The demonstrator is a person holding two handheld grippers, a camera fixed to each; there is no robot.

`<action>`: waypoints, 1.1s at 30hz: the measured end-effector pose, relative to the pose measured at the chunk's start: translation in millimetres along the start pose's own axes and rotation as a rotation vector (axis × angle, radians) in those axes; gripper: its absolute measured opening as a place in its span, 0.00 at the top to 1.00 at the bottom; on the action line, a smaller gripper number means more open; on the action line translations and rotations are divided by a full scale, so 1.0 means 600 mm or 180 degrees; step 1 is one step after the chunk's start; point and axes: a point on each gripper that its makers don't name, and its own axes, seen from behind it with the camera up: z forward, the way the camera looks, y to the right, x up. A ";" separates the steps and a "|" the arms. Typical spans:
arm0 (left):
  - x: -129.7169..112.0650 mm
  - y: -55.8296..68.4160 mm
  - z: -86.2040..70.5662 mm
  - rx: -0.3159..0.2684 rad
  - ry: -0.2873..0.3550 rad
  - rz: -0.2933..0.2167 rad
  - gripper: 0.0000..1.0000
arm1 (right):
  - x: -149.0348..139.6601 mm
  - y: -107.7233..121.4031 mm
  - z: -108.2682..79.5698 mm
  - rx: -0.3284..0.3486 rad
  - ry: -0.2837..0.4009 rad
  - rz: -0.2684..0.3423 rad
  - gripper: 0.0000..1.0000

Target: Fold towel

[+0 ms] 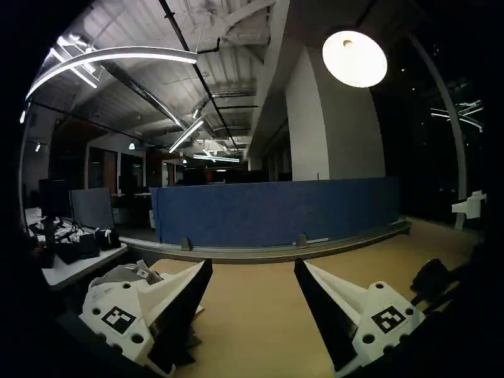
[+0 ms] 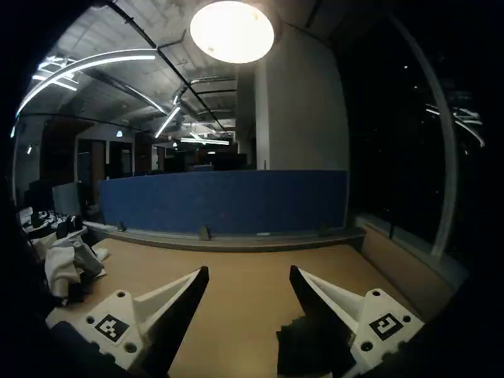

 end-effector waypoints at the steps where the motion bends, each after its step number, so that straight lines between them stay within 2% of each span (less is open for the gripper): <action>1: -0.002 -0.001 0.001 0.0000 0.0012 -0.0015 0.03 | 0.001 -0.001 0.000 -0.0008 -0.0007 0.0004 0.00; 6: -0.024 -0.007 0.009 -0.0006 0.0054 -0.0023 0.03 | 0.003 -0.004 0.001 -0.0044 -0.0050 0.0050 0.00; 15: -0.071 -0.014 0.017 -0.0019 0.0157 0.0183 0.03 | -0.006 0.026 0.013 -0.0266 -0.0085 0.0177 0.00; 21: -0.118 -0.016 0.022 -0.0023 0.0205 0.0161 0.03 | -0.018 0.033 0.016 -0.0346 -0.0054 0.0153 0.00; 33: -0.216 -0.025 0.043 0.0027 0.0243 0.0058 0.03 | -0.043 0.015 0.038 -0.0327 0.0045 0.0032 0.00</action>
